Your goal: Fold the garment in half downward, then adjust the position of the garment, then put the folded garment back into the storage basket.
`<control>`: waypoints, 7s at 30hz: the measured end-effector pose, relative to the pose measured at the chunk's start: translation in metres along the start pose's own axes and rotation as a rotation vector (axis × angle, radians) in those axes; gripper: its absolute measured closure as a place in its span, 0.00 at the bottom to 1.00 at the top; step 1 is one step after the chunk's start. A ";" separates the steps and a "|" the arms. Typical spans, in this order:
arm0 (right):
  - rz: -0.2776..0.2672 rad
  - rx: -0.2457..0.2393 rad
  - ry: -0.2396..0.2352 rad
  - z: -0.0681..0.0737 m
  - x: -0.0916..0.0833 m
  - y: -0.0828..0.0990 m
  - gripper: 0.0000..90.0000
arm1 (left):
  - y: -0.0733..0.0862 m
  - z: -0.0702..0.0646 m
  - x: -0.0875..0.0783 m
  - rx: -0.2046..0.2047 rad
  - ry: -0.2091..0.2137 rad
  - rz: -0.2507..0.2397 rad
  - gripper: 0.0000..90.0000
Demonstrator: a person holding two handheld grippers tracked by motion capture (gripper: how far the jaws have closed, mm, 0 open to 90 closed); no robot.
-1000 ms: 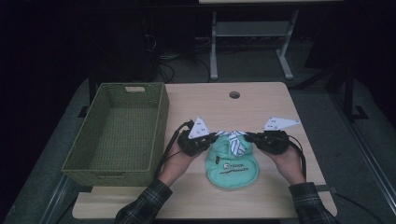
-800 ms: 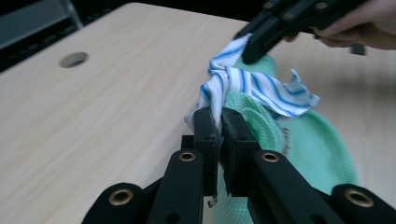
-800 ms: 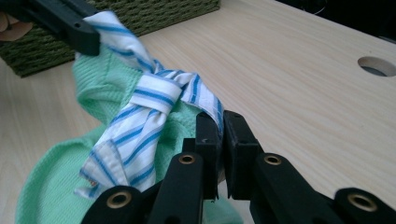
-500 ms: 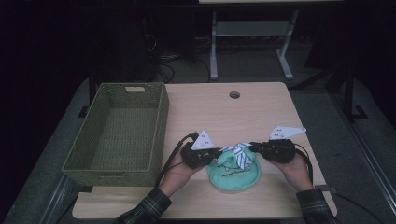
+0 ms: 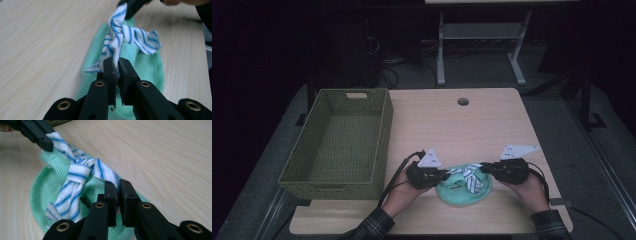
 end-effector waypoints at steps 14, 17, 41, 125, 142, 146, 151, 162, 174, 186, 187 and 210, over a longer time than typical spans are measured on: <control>0.048 0.007 -0.017 0.009 0.002 0.020 0.91 | 0.019 -0.010 0.010 0.011 0.027 0.095 0.91; 0.056 0.013 -0.019 0.009 -0.001 0.024 0.90 | 0.020 -0.015 0.011 0.003 0.040 0.092 0.88; 0.025 0.015 -0.026 0.004 0.000 -0.005 0.97 | 0.006 0.003 -0.002 -0.088 0.037 0.041 0.95; 0.164 0.008 0.071 -0.017 0.032 0.024 1.00 | 0.032 0.052 0.045 -0.013 -0.082 0.241 1.00; 0.142 0.020 0.093 -0.020 0.026 0.020 1.00 | 0.024 0.075 0.043 -0.013 -0.115 0.190 0.97; 0.093 0.032 0.081 -0.019 0.021 0.009 1.00 | 0.009 0.068 0.030 -0.027 -0.095 0.130 0.97; 0.060 0.036 0.090 -0.024 0.020 -0.005 1.00 | -0.006 0.048 0.016 -0.049 -0.045 0.070 0.99; 0.068 0.036 0.083 -0.033 0.047 -0.029 1.00 | -0.009 -0.006 0.002 -0.064 0.068 0.009 1.00; 0.120 0.044 0.085 -0.039 0.060 -0.020 1.00 | 0.004 -0.044 0.028 -0.038 0.169 0.064 0.99; 0.157 0.034 0.065 -0.040 0.062 -0.010 1.00 | 0.018 -0.047 0.044 -0.002 0.154 0.130 0.98; 0.158 0.031 0.067 -0.040 0.062 -0.010 1.00 | 0.019 -0.046 0.044 0.004 0.149 0.133 0.98; 0.196 0.054 0.022 -0.027 0.051 0.006 1.00 | 0.038 0.007 0.021 -0.036 0.014 0.170 0.98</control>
Point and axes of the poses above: each handheld gripper's, and its own axes: x roughly forward along the jaws, y roughly out of its underside, z roughly to its left, the point moved 10 cm from there along x, roughly forward along the jaws, and after that the axes turned 13 degrees about x, right-handed, at the moved point
